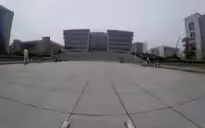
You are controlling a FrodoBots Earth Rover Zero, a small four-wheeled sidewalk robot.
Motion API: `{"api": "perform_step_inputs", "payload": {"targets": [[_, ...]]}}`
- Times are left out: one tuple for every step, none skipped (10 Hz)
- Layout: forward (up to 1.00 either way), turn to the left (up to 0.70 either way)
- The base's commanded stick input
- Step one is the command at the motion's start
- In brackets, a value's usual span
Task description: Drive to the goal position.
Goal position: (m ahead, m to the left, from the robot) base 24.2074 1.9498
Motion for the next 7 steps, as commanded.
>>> {"api": "perform_step_inputs", "payload": {"targets": [[1.0, 0.0], [1.0, 0.01], [1.0, 0.09], [1.0, 0.09], [1.0, 0.07], [1.0, 0.0], [1.0, 0.0]]}}
